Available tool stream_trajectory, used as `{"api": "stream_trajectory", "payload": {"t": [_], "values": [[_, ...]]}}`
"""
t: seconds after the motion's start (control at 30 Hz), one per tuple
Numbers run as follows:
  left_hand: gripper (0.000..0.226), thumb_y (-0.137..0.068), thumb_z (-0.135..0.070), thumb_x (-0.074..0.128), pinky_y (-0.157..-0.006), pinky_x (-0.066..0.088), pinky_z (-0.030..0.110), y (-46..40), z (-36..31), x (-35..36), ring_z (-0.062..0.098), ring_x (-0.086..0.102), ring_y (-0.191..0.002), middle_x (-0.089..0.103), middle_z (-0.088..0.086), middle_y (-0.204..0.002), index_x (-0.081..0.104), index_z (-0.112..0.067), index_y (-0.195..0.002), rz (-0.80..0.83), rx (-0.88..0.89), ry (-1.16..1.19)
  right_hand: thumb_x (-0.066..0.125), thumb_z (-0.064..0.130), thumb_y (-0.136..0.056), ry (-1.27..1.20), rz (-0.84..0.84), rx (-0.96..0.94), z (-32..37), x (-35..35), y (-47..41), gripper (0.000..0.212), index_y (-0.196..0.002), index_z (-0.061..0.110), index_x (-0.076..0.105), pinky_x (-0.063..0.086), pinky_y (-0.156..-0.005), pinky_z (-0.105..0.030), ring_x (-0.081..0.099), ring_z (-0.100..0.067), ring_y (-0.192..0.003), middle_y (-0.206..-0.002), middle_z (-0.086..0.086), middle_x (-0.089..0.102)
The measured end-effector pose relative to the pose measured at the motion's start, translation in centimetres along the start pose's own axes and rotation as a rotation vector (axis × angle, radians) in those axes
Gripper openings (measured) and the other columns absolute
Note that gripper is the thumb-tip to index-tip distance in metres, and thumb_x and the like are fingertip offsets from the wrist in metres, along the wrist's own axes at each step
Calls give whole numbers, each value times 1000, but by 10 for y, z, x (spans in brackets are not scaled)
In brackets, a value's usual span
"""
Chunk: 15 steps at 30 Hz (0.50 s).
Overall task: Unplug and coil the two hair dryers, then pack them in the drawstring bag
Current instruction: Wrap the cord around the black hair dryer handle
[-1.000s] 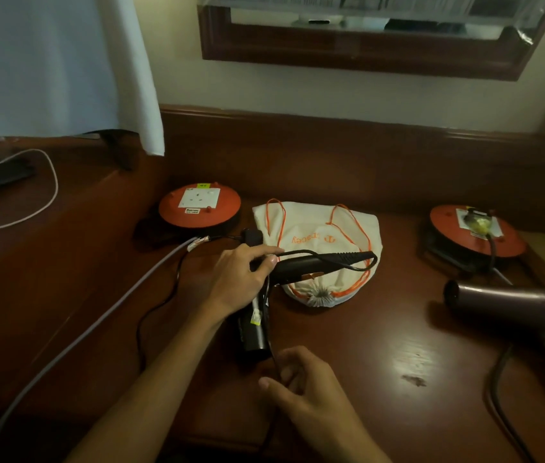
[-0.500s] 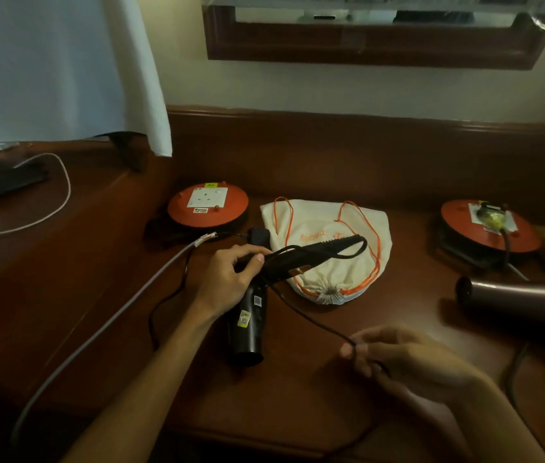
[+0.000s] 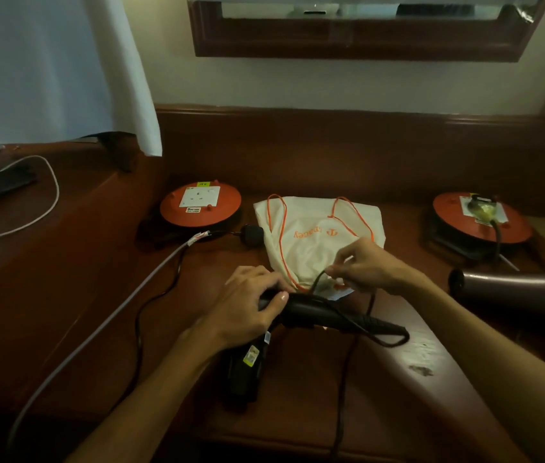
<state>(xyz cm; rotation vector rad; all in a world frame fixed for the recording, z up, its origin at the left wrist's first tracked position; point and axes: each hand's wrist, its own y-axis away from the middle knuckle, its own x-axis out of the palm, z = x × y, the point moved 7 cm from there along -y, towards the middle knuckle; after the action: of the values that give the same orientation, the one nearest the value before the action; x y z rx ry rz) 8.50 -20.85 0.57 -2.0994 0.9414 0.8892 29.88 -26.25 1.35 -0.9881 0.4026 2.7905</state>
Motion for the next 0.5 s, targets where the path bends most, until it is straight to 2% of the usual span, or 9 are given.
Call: {"api": "stream_trajectory", "payload": {"t": [0.07,0.17,0.23,0.27,0.33,0.4,0.47,0.5], "values": [[13,-96,-41,52,-101,36,31,-1,-10,2,5,51,-102,58,-22,-98,62,-38,-104,24,25,-63,72,25,-93,85,6,-71,22,1,-10,21,-83,6,76,56,-56,-38,67,-26,-66,-76,-9,73],[17,-98,-39,53,-104,34,31,-3,-19,5,6,47,-107,64,-15,-108,51,-31,-113,37,14,-136,72,27,-92,129,45,-146,59,-3,-7,20,-86,9,77,46,-48,-22,59,-11,-65,-70,-3,68],[31,-99,-40,53,-103,33,30,-5,-19,7,12,47,-111,67,-11,-112,42,-28,-125,47,-20,-157,72,29,-92,144,157,-222,81,2,6,18,-87,13,78,44,-54,-25,57,-12,-65,-72,-9,68],[36,-100,-38,53,-103,32,30,-6,-20,8,10,48,-107,66,-12,-108,40,-28,-132,48,-20,-160,70,27,-94,138,249,-258,89,6,15,17,-91,13,78,44,-55,-28,57,-13,-64,-74,-9,68],[36,-102,-33,49,-106,31,31,-8,-21,9,5,45,-94,57,-15,-95,47,-26,-137,53,-1,-188,64,18,-98,136,462,-293,96,16,34,16,-105,10,75,49,-58,-36,61,-24,-64,-80,-9,70],[25,-103,-32,45,-105,30,33,-8,-24,11,7,46,-94,50,-13,-92,60,-27,-123,62,20,-248,59,12,-101,133,598,-280,90,19,49,20,-118,10,69,54,-66,-46,67,-39,-73,-89,-19,72],[30,-102,-35,41,-101,29,31,-7,-24,11,8,50,-101,59,-12,-98,66,-29,-116,51,3,-248,57,10,-102,86,628,-254,79,10,58,22,-121,7,67,56,-72,-36,69,-30,-74,-89,-24,72],[34,-100,-38,39,-101,29,31,-7,-23,10,7,51,-102,63,-12,-101,67,-30,-116,40,-14,-238,58,12,-101,88,587,-253,73,1,59,20,-117,6,69,54,-72,-30,68,-23,-72,-86,-23,72]]}}
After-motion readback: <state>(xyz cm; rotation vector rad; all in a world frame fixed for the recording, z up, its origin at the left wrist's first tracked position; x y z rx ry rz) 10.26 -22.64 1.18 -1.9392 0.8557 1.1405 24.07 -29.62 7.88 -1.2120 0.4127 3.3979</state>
